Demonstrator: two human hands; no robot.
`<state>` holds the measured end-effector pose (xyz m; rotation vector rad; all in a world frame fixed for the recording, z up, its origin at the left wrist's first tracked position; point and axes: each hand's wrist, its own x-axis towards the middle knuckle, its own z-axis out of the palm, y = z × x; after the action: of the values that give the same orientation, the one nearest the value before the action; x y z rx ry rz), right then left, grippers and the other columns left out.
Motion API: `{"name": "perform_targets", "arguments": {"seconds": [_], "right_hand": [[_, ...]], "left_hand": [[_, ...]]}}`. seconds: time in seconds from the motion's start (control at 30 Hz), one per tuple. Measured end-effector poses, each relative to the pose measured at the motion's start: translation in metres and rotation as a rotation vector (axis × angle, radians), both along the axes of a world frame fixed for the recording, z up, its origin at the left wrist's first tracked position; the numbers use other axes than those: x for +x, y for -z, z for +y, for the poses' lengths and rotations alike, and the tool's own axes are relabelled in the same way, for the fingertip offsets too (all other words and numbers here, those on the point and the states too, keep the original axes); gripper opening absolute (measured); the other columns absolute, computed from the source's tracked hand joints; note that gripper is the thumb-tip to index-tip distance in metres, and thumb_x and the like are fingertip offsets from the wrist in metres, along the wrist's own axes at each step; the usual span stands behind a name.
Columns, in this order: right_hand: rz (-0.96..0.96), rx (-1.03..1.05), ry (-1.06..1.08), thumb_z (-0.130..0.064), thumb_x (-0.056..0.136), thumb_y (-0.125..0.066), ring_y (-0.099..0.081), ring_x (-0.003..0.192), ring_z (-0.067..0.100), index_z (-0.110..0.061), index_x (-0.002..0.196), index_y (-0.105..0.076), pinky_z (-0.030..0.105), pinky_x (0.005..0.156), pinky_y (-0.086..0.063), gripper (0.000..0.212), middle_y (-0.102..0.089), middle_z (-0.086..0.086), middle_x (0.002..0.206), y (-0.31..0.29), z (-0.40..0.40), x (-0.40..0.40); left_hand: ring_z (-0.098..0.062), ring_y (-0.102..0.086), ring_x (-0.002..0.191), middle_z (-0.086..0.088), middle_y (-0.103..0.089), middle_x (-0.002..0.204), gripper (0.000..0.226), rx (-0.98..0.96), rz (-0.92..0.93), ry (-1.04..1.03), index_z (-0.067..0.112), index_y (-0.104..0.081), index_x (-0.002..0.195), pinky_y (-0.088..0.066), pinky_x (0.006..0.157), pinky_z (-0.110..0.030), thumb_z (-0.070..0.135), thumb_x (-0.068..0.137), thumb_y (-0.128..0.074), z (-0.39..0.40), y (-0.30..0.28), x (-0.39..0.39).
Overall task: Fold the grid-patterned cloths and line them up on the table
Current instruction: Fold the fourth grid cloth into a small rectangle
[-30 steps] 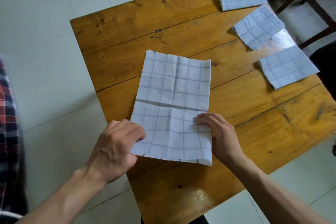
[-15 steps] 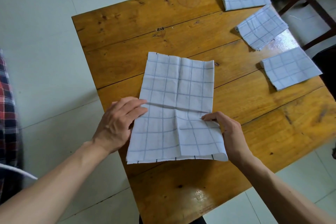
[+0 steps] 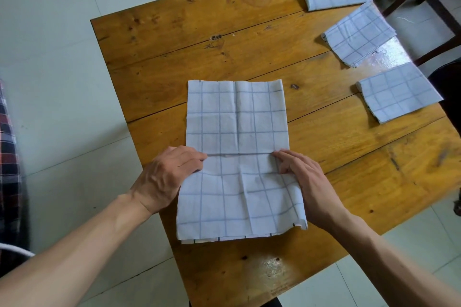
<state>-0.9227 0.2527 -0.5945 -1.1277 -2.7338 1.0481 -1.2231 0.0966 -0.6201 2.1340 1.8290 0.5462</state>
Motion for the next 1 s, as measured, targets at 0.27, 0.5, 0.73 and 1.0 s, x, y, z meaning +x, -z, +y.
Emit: {"name": "perform_targets", "arguments": {"seconds": [0.27,0.5,0.73,1.0], "right_hand": [[0.022,0.03,-0.058,-0.042,0.089,-0.057,-0.014,0.138,-0.016,-0.019,0.146,-0.041,0.03,0.117,-0.021,0.063,-0.036,-0.011,0.151,0.006,0.01,0.002],[0.105,0.159,-0.06,-0.011,0.08,-0.079,-0.049,0.131,0.009,-0.017,0.125,-0.065,0.034,0.108,-0.038,0.048,-0.061,-0.007,0.133,0.011,0.023,-0.003],[0.17,-0.005,0.24,0.001,0.074,-0.08,-0.064,0.095,0.014,-0.015,0.111,-0.072,0.044,0.081,-0.057,0.041,-0.068,-0.002,0.107,0.003,0.033,-0.022],[0.085,-0.11,0.473,-0.03,0.09,-0.066,-0.066,0.073,0.02,-0.018,0.083,-0.071,0.044,0.064,-0.057,0.016,-0.068,-0.005,0.072,0.0,0.049,-0.049]], "left_hand": [[-0.023,-0.066,0.109,-0.007,-0.07,0.116,0.026,-0.045,-0.055,-0.131,0.015,-0.061,0.108,-0.049,0.088,-0.032,0.011,0.084,-0.071,-0.002,-0.005,0.008],[-0.014,-0.058,0.085,0.003,-0.066,0.098,0.021,-0.171,-0.233,-0.344,0.024,-0.061,0.104,-0.048,0.066,-0.025,0.035,0.091,-0.049,0.006,-0.018,0.009],[-0.017,-0.06,0.064,0.004,-0.063,0.071,0.021,-0.271,-0.324,-0.528,0.027,-0.055,0.092,-0.048,0.051,-0.036,0.008,0.092,-0.062,0.032,-0.022,0.003],[-0.017,-0.059,0.069,0.001,-0.061,0.075,0.007,-0.347,-0.339,-0.66,0.015,-0.061,0.088,-0.043,0.05,-0.027,0.018,0.092,-0.066,0.062,-0.023,0.0]]}}
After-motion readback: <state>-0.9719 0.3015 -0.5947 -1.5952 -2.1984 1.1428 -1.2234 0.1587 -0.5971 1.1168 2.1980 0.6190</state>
